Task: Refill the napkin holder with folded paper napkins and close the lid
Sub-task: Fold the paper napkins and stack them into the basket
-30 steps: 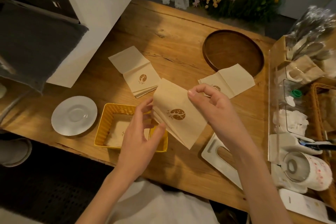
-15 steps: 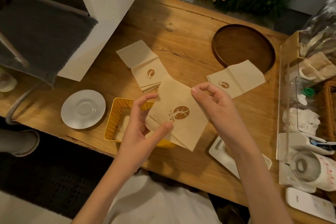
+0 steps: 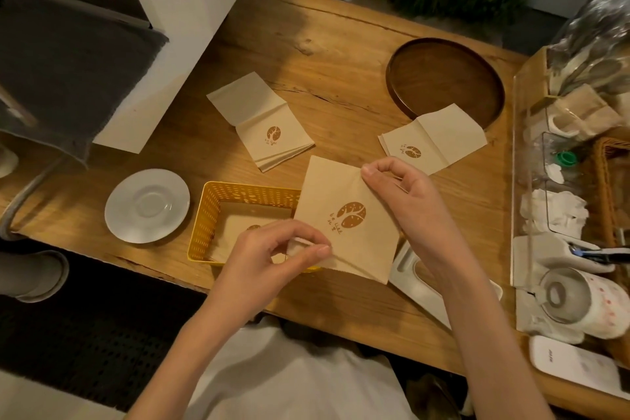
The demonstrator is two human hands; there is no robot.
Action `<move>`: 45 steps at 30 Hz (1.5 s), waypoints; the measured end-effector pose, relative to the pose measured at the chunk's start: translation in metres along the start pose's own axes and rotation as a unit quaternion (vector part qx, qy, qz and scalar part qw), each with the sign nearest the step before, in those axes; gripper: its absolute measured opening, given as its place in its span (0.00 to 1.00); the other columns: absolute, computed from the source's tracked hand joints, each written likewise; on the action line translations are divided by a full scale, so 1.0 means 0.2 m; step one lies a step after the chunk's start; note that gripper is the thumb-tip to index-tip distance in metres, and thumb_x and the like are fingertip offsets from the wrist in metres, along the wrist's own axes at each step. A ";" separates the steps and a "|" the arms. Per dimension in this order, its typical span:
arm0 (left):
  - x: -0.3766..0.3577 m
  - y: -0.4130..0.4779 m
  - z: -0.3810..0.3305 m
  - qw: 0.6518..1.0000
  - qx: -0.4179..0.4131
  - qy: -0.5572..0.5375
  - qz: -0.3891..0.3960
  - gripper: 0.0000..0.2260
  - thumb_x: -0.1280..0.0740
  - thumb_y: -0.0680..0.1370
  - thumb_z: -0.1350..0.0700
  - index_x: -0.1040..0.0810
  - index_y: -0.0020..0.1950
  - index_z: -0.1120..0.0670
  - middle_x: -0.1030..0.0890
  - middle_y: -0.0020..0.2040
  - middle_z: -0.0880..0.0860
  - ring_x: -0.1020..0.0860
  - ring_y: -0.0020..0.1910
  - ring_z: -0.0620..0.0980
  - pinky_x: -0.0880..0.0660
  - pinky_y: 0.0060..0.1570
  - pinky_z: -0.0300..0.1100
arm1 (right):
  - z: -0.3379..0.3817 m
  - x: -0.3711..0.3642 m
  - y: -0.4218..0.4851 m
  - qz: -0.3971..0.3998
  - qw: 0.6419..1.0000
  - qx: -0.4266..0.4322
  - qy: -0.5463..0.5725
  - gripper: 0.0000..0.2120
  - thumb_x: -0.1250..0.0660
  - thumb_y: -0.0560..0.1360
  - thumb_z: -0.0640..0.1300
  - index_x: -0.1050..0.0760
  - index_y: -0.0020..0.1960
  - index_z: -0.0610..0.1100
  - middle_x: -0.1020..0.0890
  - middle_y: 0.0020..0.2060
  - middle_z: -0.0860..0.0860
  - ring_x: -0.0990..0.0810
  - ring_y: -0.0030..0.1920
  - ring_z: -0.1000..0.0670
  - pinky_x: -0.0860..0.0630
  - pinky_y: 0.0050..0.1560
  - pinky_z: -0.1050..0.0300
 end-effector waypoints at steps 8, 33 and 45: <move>-0.03 -0.03 0.04 0.997 0.036 -0.038 -0.051 0.05 0.29 0.70 0.47 0.17 0.43 0.46 0.16 0.43 0.41 0.19 0.42 0.44 0.22 0.41 0.36 | -0.03 0.00 0.00 -0.008 1.000 0.006 -0.012 0.11 0.34 0.78 0.51 0.22 0.49 0.43 0.16 0.47 0.42 0.16 0.42 0.45 0.21 0.36 0.58; 0.53 -0.15 0.23 0.993 0.055 0.107 0.002 0.16 0.37 0.72 0.38 0.15 0.45 0.47 0.19 0.40 0.37 0.22 0.47 0.37 0.27 0.42 0.30 | -0.05 -0.62 0.27 0.021 0.954 0.080 -0.288 0.03 0.31 0.76 0.46 0.19 0.48 0.50 0.16 0.43 0.56 0.19 0.44 0.59 0.22 0.40 0.62; 0.52 -0.10 0.27 0.937 -0.046 0.337 0.078 0.22 0.48 0.80 0.38 0.16 0.51 0.45 0.17 0.40 0.40 0.32 0.41 0.44 0.27 0.37 0.44 | -0.11 -0.70 0.21 -0.043 0.933 0.067 -0.350 0.03 0.29 0.73 0.52 0.20 0.44 0.53 0.17 0.37 0.57 0.19 0.41 0.58 0.20 0.45 0.52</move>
Point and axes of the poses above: each hand's wrist, its own y-axis towards the middle knuckle, its own x-axis out of the back of the hand, z = x × y, the point moved 4 cm from there along y, towards the middle knuckle
